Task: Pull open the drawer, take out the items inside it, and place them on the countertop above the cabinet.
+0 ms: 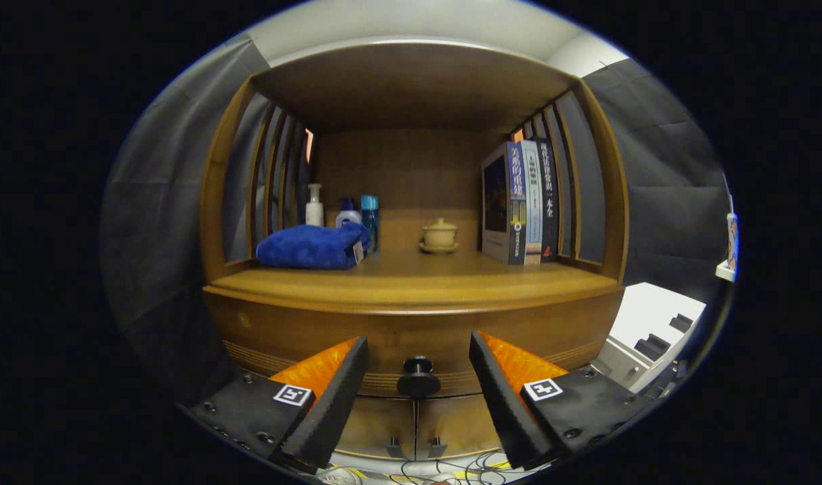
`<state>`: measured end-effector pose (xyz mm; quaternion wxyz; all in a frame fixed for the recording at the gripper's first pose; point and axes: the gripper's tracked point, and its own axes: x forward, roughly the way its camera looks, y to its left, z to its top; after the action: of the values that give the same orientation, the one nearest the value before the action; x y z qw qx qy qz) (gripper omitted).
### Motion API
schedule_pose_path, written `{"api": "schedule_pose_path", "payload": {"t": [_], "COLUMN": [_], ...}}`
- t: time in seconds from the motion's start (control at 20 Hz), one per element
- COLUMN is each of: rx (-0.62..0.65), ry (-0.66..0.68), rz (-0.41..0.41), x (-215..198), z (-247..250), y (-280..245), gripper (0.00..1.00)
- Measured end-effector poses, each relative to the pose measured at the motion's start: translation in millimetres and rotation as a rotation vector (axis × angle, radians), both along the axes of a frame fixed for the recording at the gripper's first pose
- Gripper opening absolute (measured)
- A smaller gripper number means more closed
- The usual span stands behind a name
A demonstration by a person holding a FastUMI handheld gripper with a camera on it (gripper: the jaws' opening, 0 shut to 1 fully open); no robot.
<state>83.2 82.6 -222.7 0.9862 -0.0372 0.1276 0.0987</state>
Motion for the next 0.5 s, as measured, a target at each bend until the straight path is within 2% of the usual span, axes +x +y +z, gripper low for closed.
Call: {"api": "schedule_pose_path", "payload": {"t": [0.2,0.4,0.5], "rx": [0.008,0.050,0.053], "ry": [0.071,0.079,0.099], "rz": [-0.011,-0.007,-0.014], "x": [11,18,22], "z": [-36,-43,-51], "y": [-5,-4,-5], "gripper": [0.99,0.97,0.83]}}
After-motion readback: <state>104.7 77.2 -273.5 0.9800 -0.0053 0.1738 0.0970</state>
